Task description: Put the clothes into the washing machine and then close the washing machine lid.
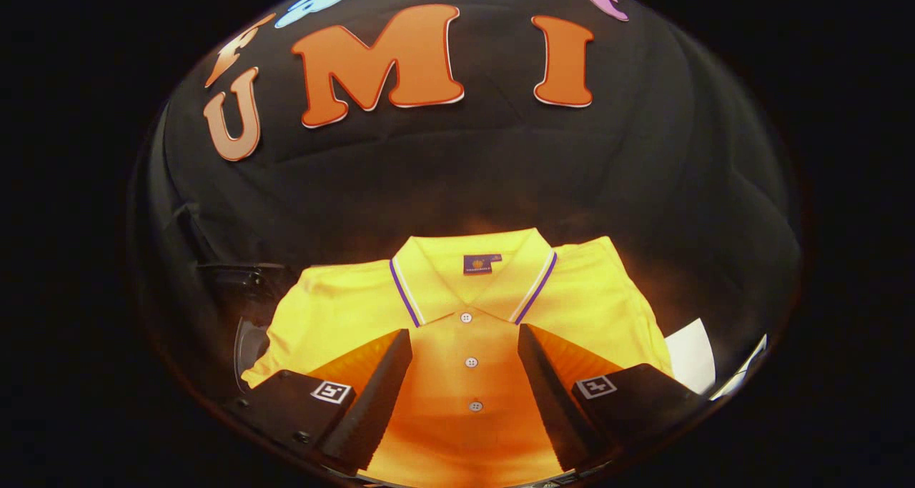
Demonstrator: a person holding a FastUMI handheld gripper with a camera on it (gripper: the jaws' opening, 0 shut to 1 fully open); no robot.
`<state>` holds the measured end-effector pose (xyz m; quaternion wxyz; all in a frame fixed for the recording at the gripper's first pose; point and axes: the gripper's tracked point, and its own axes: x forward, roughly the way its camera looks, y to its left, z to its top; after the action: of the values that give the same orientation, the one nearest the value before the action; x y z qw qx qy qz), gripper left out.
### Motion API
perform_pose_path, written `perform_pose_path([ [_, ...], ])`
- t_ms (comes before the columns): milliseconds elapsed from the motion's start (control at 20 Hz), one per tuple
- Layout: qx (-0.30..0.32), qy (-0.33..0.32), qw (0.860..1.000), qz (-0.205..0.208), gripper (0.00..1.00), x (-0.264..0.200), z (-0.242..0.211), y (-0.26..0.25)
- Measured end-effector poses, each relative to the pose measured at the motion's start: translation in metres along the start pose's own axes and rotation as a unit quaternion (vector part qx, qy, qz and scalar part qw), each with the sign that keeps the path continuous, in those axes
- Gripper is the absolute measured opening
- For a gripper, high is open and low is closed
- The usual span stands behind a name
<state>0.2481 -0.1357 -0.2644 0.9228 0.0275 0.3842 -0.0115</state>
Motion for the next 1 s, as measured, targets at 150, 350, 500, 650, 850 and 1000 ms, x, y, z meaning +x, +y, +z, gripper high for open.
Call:
perform_pose_path([
  [150,-0.003,0.048,0.999,-0.001,0.98,0.011,-0.013,-0.004],
  [350,-0.024,0.083,0.996,-0.014,0.96,0.014,-0.020,-0.005],
  [500,-0.042,0.110,0.993,-0.013,0.98,0.014,-0.019,0.000],
  [650,-0.038,0.145,0.989,-0.016,0.97,0.016,-0.019,0.000],
  [850,-0.048,0.153,0.987,-0.004,0.93,0.016,-0.019,0.000],
  [1000,-0.049,0.155,0.987,-0.004,0.81,0.016,-0.020,0.003],
])
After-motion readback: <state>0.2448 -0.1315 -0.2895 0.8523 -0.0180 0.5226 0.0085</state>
